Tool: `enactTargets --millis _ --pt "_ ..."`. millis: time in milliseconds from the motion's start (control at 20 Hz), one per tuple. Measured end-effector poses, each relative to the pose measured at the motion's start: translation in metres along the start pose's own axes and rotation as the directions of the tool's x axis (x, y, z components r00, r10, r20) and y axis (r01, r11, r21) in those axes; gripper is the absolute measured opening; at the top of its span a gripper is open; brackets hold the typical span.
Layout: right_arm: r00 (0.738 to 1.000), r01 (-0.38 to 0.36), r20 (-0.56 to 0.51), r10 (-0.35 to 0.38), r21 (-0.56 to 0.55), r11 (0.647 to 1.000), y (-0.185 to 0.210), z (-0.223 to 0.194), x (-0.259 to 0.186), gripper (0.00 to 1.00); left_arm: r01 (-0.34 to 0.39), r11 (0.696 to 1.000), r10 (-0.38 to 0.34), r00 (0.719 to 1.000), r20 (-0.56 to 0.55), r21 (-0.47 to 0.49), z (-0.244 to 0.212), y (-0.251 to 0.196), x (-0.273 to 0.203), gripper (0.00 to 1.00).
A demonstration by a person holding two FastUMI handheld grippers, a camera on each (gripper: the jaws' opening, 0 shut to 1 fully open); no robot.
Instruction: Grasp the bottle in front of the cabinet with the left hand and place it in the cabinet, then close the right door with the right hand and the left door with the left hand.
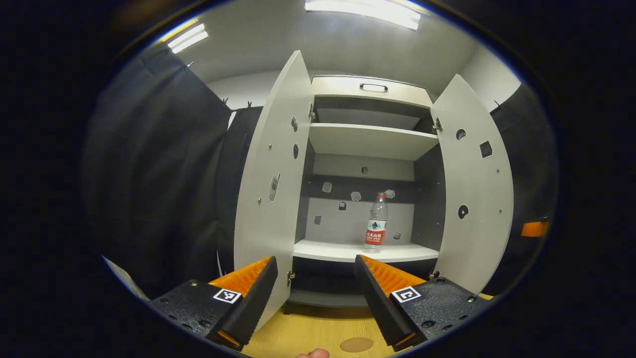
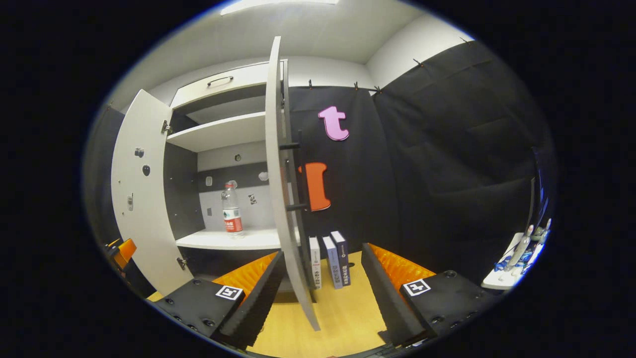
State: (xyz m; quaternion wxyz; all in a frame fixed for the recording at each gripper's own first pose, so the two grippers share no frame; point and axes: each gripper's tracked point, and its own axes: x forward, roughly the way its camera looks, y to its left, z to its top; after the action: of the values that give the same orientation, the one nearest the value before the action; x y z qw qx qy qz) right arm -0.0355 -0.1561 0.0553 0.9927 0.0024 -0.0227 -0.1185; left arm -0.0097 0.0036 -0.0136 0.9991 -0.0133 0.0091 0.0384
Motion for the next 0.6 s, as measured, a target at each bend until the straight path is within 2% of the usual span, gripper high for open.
enactTargets --millis 100,150,200,250,400,450,500,600 --pt "0.999 0.017 0.038 -0.017 -0.017 1.000 -0.010 0.029 0.009 1.00 -0.004 1.000 0.003 1.000 -0.010 -0.023 -0.002 0.004 0.001 0.95" --pt "0.998 0.034 0.047 -0.033 -0.017 0.999 -0.017 0.041 0.017 0.94 -0.010 0.999 0.010 1.000 -0.006 -0.030 0.000 0.009 0.001 0.95" --pt "0.997 0.054 0.051 -0.053 -0.014 0.998 -0.025 0.053 0.027 1.00 -0.016 0.999 0.016 1.000 -0.002 -0.032 0.002 0.013 0.003 0.95" --pt "0.997 0.062 0.045 -0.061 -0.014 0.998 -0.029 0.060 0.036 1.00 -0.024 0.999 0.024 1.000 0.000 -0.033 0.004 0.018 0.002 0.95" --pt "0.998 0.059 0.031 -0.059 -0.001 0.998 -0.038 0.076 0.066 1.00 -0.038 0.999 0.038 0.999 0.004 -0.037 0.005 0.030 0.000 0.95" --pt "0.997 0.066 0.034 -0.065 -0.006 0.998 -0.044 0.081 0.076 0.94 -0.046 0.998 0.046 0.999 0.005 -0.037 0.005 0.034 0.000 0.95" --pt "0.997 0.071 0.032 -0.070 -0.015 0.997 -0.049 0.083 0.084 1.00 -0.049 0.998 0.050 0.999 0.003 -0.036 0.004 0.037 0.000 0.95" --pt "0.998 0.067 0.015 -0.066 -0.023 0.998 -0.051 0.081 0.098 1.00 -0.057 0.998 0.056 0.998 -0.011 -0.031 0.001 0.042 -0.001 0.95"
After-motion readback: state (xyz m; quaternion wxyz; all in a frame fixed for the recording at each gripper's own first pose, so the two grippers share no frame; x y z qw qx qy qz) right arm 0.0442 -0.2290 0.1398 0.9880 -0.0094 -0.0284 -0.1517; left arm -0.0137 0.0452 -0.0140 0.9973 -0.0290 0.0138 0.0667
